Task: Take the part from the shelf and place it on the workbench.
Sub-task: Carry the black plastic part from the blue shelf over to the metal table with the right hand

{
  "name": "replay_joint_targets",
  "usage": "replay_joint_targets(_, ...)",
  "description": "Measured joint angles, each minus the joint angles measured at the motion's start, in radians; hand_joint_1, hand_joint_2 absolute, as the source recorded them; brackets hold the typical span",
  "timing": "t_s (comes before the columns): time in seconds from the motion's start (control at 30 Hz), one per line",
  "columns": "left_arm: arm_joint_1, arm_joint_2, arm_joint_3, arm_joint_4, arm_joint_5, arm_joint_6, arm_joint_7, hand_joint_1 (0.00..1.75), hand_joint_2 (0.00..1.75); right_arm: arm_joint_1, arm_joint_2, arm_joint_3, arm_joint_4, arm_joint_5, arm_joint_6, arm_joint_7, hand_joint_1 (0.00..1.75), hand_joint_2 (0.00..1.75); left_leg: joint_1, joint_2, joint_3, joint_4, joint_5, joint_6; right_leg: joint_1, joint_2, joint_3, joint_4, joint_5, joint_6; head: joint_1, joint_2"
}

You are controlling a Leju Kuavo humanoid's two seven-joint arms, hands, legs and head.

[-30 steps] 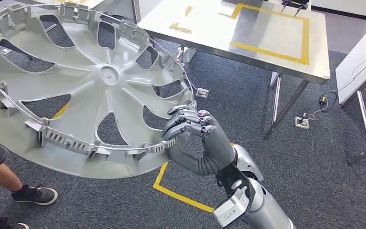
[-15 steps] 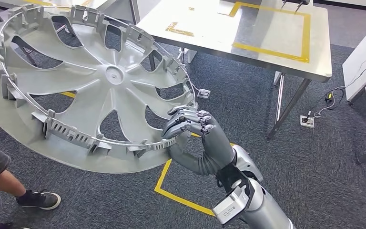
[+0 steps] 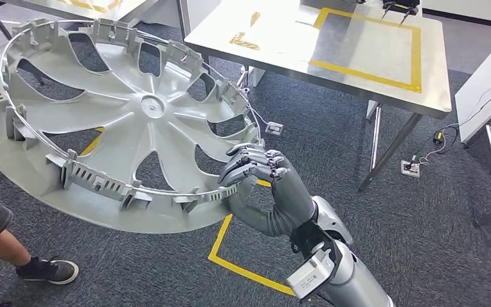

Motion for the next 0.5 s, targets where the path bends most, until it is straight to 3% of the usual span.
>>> replay_joint_targets(0.07,-0.001,-0.001,0.000,0.000,0.000,0.000,-0.001,0.00,1.75,0.005,0.000,-0.001,0.000,-0.001,0.000,-0.001,1.75,1.75,-0.002,0.009,0.004,0.000,-0.006,0.007,0.000,0.000,-0.078,0.136,-0.050,0.004,0.003,0.000)
replay_joint_targets(0.1,0.000,-0.001,0.000,0.000,0.000,0.000,-0.001,0.00,1.75,0.009,0.000,-0.002,0.000,-0.002,0.000,-0.001,1.75,1.75,-0.003,0.014,0.006,0.000,-0.009,0.008,0.000,0.000,-0.110,0.184,-0.058,0.004,0.003,0.000)
replay_joint_targets(0.13,0.000,-0.001,0.000,0.000,0.000,0.000,0.000,0.00,1.75,0.011,0.000,-0.003,0.000,-0.002,0.001,-0.001,1.75,1.75,-0.003,0.020,0.010,0.000,-0.012,0.008,0.000,0.000,-0.125,0.196,-0.045,0.003,0.003,0.000)
replay_joint_targets(0.17,-0.001,-0.002,0.000,0.000,0.000,0.000,0.001,0.00,1.75,0.012,-0.001,-0.005,0.000,-0.002,0.001,-0.001,1.75,1.75,-0.004,0.027,0.015,0.000,-0.016,0.007,0.000,-0.002,-0.119,0.167,-0.014,0.000,0.004,0.000)
replay_joint_targets(0.2,-0.001,-0.002,0.000,0.000,0.000,-0.001,0.003,0.00,1.75,0.013,-0.001,-0.006,0.000,-0.003,0.002,-0.001,1.75,1.75,-0.004,0.034,0.022,0.000,-0.021,0.006,0.002,-0.010,-0.094,0.105,0.029,-0.005,0.004,0.000)
replay_joint_targets(0.27,-0.002,-0.003,0.000,0.000,-0.001,-0.001,0.006,0.00,1.75,0.009,-0.001,-0.008,0.000,-0.005,0.003,-0.001,1.75,1.75,-0.007,0.046,0.034,0.001,-0.031,-0.002,0.012,-0.052,-0.035,-0.029,0.089,-0.019,0.005,0.000)
replay_joint_targets(0.33,-0.003,-0.004,0.000,0.000,-0.001,-0.002,0.007,0.00,1.75,0.002,-0.001,-0.010,0.000,-0.007,0.004,-0.004,1.75,1.75,-0.010,0.062,0.040,0.000,-0.038,-0.013,0.023,-0.074,-0.014,-0.084,0.098,-0.028,0.004,0.000)
replay_joint_targets(0.4,-0.004,-0.005,0.000,0.000,0.000,-0.002,0.007,0.00,1.75,-0.002,-0.001,-0.014,0.000,-0.009,0.007,-0.008,1.75,1.75,-0.011,0.081,0.045,-0.003,-0.044,-0.023,0.022,-0.050,-0.014,-0.090,0.099,-0.035,0.004,0.000)
replay_joint_targets(0.43,-0.005,-0.006,0.000,0.000,0.000,-0.002,0.006,0.00,1.75,-0.002,-0.001,-0.015,0.000,-0.009,0.008,-0.010,1.75,1.75,-0.011,0.076,0.046,0.002,-0.050,-0.028,0.019,-0.039,-0.010,-0.095,0.100,-0.040,0.004,0.000)
replay_joint_targets(0.5,-0.007,-0.005,0.000,0.000,0.000,-0.002,0.004,0.00,1.75,-0.003,-0.001,-0.016,0.002,-0.011,0.010,-0.013,1.75,1.75,-0.009,0.040,0.021,0.064,-0.086,-0.037,0.009,-0.019,-0.001,-0.102,0.102,-0.049,0.000,0.000)
